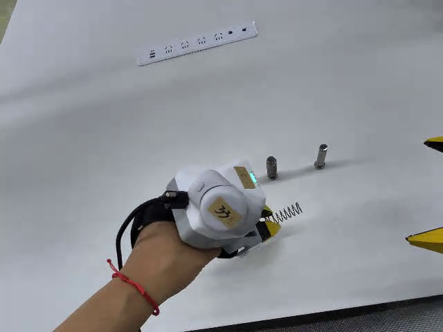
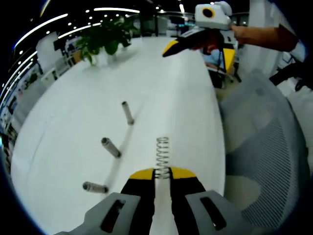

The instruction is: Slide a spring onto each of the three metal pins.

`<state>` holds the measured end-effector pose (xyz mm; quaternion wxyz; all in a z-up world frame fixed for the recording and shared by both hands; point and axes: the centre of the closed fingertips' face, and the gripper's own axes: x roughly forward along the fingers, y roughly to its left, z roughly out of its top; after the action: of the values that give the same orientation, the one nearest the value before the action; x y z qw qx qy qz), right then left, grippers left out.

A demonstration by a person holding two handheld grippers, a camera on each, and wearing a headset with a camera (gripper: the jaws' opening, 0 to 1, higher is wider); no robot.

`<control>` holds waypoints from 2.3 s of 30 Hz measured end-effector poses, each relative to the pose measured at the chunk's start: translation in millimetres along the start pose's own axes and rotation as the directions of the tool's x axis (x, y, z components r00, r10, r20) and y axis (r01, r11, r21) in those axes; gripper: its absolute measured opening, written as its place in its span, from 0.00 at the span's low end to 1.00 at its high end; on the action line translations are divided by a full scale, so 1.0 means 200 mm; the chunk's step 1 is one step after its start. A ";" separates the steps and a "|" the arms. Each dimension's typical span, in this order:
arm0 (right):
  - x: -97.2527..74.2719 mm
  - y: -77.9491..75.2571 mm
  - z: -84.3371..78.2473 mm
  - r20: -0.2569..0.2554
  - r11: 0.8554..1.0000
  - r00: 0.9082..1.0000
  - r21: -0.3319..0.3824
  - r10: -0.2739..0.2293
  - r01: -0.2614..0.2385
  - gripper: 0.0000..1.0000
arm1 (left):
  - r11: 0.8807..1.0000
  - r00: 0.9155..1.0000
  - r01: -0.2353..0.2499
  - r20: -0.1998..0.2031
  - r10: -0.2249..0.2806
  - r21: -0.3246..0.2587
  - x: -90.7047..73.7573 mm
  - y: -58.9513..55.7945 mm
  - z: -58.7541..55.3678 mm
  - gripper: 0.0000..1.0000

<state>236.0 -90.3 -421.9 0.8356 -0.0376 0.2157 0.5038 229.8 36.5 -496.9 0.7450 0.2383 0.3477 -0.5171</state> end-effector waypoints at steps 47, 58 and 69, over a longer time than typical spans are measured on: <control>0.34 0.26 0.56 0.387 0.866 0.921 0.472 -0.032 -0.168 0.12 | 0.962 0.865 -0.033 0.474 0.164 -0.272 -0.46 0.02 0.47 0.10; 0.34 0.29 0.59 0.347 0.912 0.938 0.383 0.004 -0.145 0.11 | 0.959 0.854 -0.003 0.498 0.151 -0.284 -0.47 0.01 0.48 0.11; 0.33 0.31 0.59 0.301 0.937 0.953 0.321 0.035 -0.136 0.11 | 0.965 0.850 0.007 0.510 0.132 -0.260 -0.48 -0.01 0.49 0.13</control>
<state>246.9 28.1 -331.9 0.8293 0.1901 0.1753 0.4955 233.8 24.2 -360.9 0.8520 0.0033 0.1870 -0.4891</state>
